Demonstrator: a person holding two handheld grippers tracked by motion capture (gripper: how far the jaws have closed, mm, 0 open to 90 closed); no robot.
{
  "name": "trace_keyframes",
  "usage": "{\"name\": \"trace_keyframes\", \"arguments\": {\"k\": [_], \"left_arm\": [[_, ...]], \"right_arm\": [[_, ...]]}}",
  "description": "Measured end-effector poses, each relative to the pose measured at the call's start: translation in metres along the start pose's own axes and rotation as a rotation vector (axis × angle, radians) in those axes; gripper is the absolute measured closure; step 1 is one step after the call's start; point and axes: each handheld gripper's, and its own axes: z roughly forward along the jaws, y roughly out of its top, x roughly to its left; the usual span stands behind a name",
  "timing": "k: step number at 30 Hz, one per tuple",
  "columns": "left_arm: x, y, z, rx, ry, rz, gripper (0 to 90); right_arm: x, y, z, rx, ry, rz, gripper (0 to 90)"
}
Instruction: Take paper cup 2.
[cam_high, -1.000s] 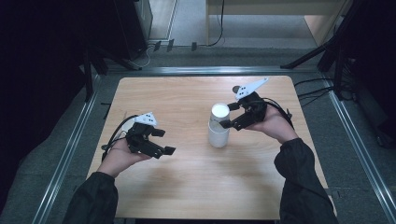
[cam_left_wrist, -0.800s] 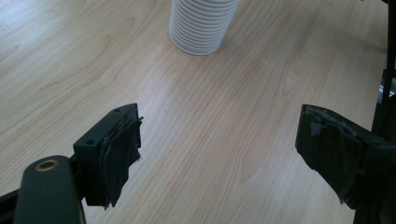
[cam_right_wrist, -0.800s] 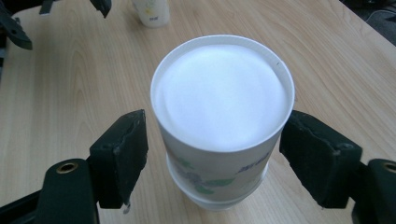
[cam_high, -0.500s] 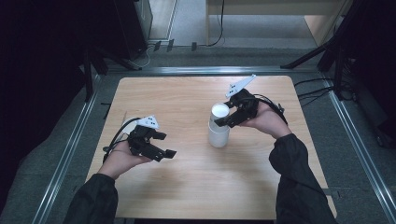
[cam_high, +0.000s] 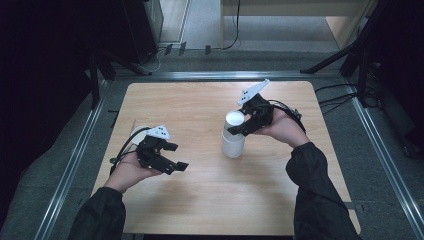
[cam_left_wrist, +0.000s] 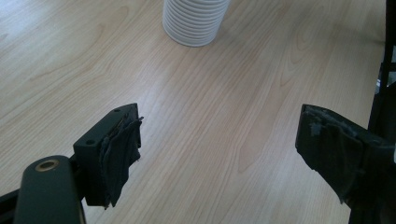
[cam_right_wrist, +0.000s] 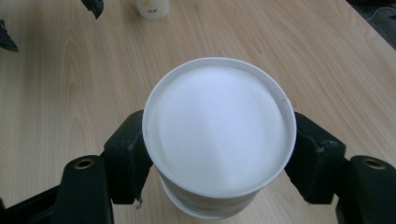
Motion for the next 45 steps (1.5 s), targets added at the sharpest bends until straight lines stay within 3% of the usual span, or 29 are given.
{"name": "trace_keyframes", "arguments": {"k": [27,45], "left_arm": [[-0.001,0.0,0.002,0.012,-0.01,0.012,14.4],[-0.001,0.0,0.004,0.026,-0.017,0.016,14.4]], "right_arm": [[0.001,0.0,-0.011,-0.031,-0.012,0.021,32.8],[0.007,0.011,-0.037,-0.088,-0.048,0.021,33.3]]}}
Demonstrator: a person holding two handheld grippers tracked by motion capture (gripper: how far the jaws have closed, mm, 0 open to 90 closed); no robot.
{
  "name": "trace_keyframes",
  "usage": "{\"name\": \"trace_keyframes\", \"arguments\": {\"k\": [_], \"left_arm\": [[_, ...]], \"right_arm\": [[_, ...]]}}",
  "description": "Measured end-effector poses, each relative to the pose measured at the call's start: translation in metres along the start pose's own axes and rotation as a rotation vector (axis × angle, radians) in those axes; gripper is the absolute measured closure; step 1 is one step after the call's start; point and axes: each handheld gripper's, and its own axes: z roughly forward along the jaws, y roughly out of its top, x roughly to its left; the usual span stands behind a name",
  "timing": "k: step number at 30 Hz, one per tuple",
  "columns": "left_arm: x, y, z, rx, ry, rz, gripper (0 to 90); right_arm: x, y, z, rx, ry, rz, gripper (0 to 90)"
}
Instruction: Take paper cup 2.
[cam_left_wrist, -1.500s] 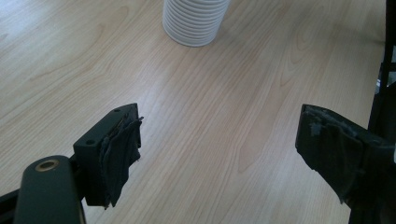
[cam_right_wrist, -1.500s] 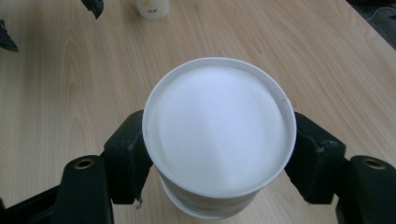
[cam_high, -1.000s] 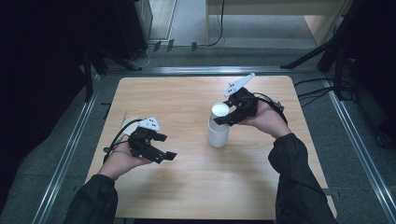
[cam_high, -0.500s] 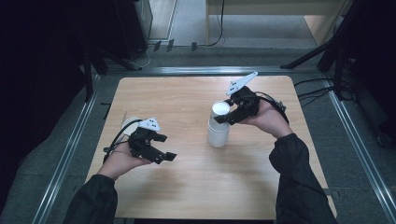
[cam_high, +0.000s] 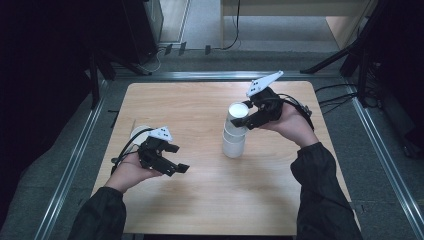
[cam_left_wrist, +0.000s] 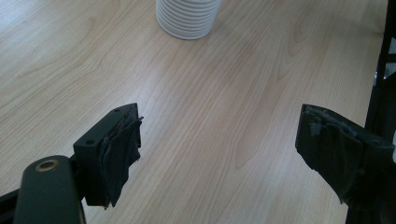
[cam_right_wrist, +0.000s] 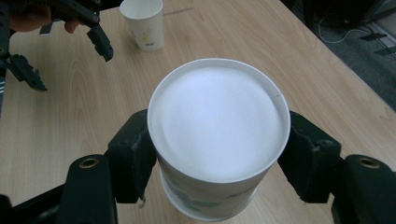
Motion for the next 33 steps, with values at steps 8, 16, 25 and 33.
{"name": "trace_keyframes", "arguments": {"k": [8,16,25,33], "left_arm": [[0.001,-0.001,-0.001,-0.013,0.001,-0.005,14.4],[0.0,0.0,-0.002,-0.022,0.002,-0.001,14.4],[0.0,0.001,-0.006,-0.047,-0.005,0.005,14.4],[-0.001,0.004,-0.008,-0.075,-0.024,0.006,14.4]], "right_arm": [[0.005,0.009,-0.023,-0.041,-0.035,-0.012,33.2],[0.014,0.014,-0.046,-0.08,-0.058,-0.032,33.5],[0.029,0.004,-0.051,-0.061,-0.042,-0.009,33.6],[0.045,-0.012,-0.053,-0.038,-0.02,0.024,33.6]]}}
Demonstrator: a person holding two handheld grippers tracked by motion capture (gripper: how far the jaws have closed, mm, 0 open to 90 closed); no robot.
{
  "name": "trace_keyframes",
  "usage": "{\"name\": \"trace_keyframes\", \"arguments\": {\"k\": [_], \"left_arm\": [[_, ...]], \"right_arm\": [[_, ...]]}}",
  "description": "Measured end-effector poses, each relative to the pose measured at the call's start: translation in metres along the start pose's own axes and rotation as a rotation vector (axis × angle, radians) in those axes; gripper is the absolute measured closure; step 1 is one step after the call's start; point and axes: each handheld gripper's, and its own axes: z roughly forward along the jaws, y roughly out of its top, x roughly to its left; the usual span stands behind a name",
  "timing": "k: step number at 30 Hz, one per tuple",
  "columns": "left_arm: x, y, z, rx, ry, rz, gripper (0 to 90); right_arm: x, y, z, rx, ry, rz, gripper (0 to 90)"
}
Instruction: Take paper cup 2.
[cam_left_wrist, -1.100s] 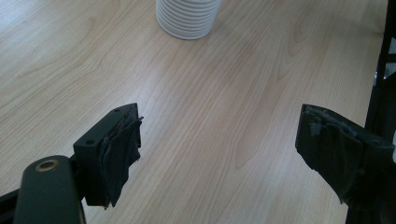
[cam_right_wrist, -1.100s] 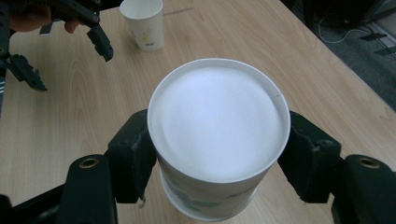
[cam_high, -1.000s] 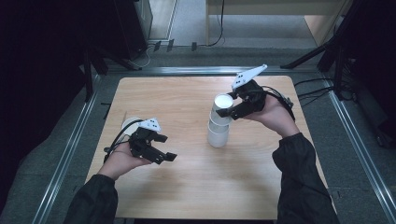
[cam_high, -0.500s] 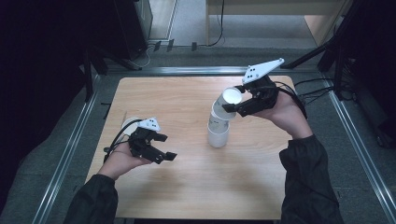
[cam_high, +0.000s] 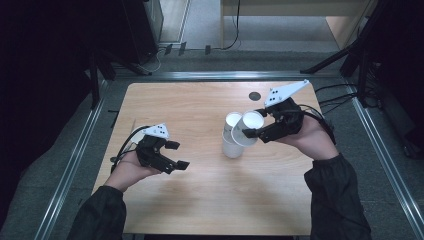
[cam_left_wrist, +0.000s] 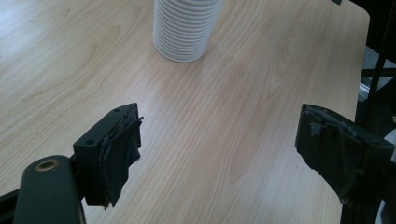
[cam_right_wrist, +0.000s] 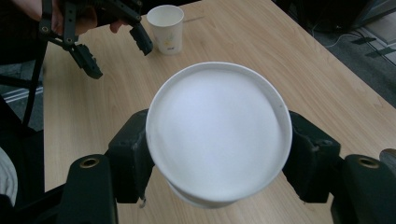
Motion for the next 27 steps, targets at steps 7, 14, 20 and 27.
{"name": "trace_keyframes", "arguments": {"k": [7,14,20,27], "left_arm": [[-0.001,0.003,0.004,-0.001,-0.011,0.015,14.4],[-0.008,0.007,0.009,-0.008,-0.034,0.049,14.4],[-0.013,0.008,0.014,-0.009,-0.059,0.073,14.4],[-0.011,0.007,0.013,-0.049,-0.095,0.077,14.4]], "right_arm": [[0.014,-0.01,0.0,0.024,-0.01,-0.001,33.8],[0.024,-0.016,0.003,0.047,0.016,-0.003,33.7],[0.029,-0.026,0.008,0.061,0.028,0.003,33.8],[0.032,-0.04,0.02,0.072,0.062,0.024,34.0]]}}
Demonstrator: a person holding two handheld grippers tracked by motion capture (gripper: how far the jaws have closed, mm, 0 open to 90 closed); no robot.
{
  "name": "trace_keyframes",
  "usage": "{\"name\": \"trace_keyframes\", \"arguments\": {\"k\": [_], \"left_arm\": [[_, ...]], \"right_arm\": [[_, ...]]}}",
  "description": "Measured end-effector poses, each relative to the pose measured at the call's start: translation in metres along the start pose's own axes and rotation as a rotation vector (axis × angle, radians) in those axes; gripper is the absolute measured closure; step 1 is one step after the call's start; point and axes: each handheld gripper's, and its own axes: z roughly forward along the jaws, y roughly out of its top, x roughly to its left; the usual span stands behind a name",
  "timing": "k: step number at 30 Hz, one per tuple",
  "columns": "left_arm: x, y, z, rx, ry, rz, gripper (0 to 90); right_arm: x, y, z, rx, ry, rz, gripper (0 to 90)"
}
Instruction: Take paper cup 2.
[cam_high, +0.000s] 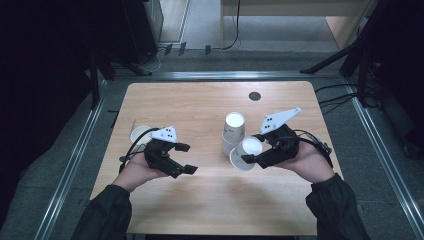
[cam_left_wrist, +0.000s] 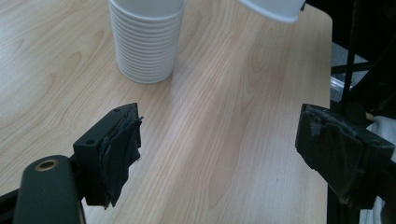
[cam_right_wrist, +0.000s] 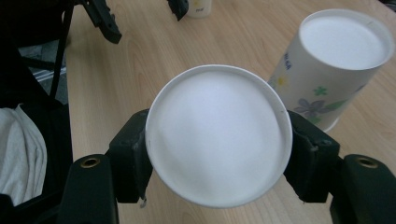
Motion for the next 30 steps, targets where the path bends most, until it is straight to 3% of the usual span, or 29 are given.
{"name": "trace_keyframes", "arguments": {"k": [2,11,18,30], "left_arm": [[0.0,-0.001,0.001,-0.001,-0.009,-0.007,14.7],[-0.003,0.003,0.016,0.027,-0.039,0.033,14.7],[0.0,0.001,0.024,0.027,-0.067,0.045,14.8],[-0.009,0.002,0.04,0.028,-0.119,0.089,14.8]], "right_arm": [[0.001,-0.004,0.006,0.0,0.005,-0.005,34.0],[0.007,-0.022,0.036,-0.009,0.056,0.0,34.0],[0.01,-0.029,0.051,-0.02,0.116,-0.033,33.9],[0.009,-0.028,0.074,-0.072,0.192,0.006,34.0]]}}
